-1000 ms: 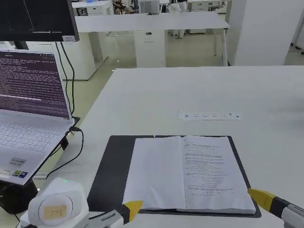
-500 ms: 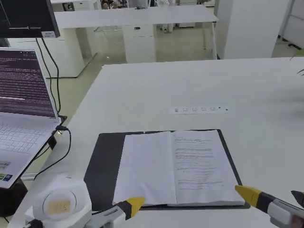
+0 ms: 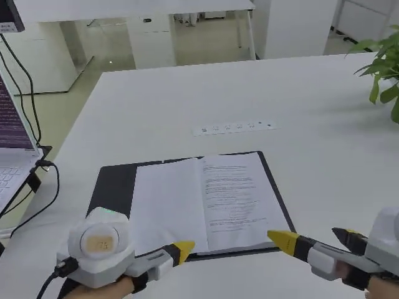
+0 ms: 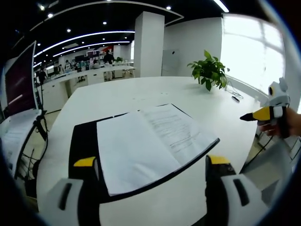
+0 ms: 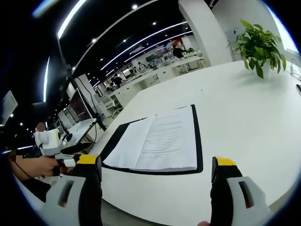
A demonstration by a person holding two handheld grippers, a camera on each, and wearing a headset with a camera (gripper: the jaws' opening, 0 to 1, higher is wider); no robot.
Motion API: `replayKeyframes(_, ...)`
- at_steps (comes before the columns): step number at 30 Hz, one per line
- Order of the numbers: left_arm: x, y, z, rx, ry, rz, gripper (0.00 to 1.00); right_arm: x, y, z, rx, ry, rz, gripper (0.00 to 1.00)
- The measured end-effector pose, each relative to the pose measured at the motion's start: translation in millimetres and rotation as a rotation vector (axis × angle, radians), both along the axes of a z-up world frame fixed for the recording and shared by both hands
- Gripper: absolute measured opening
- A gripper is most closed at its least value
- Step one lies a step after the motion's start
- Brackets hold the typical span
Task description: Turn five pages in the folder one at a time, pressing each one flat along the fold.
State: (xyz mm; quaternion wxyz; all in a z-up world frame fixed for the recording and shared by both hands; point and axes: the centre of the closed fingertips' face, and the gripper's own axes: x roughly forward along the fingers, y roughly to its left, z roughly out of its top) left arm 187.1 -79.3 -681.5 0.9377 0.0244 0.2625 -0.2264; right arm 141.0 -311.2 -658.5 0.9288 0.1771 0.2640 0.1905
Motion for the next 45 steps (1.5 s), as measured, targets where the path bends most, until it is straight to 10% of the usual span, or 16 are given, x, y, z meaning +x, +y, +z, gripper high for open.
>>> replayKeyframes(29,52.9,-171.9,-67.1,0.023,0.014,-0.284,0.65,9.6,-0.5,-4.8,0.018,-0.016,-0.06,0.9)
replayKeyframes(38,55.1,-185.4,-96.7,0.066,0.045,-0.272,0.55,12.0,-6.1,-6.8,0.025,-0.007,-0.084,0.89)
replayKeyframes(45,55.8,-183.1,-98.9,0.096,0.012,-0.262,0.49,13.7,-7.6,-10.3,0.034,0.001,-0.092,0.88)
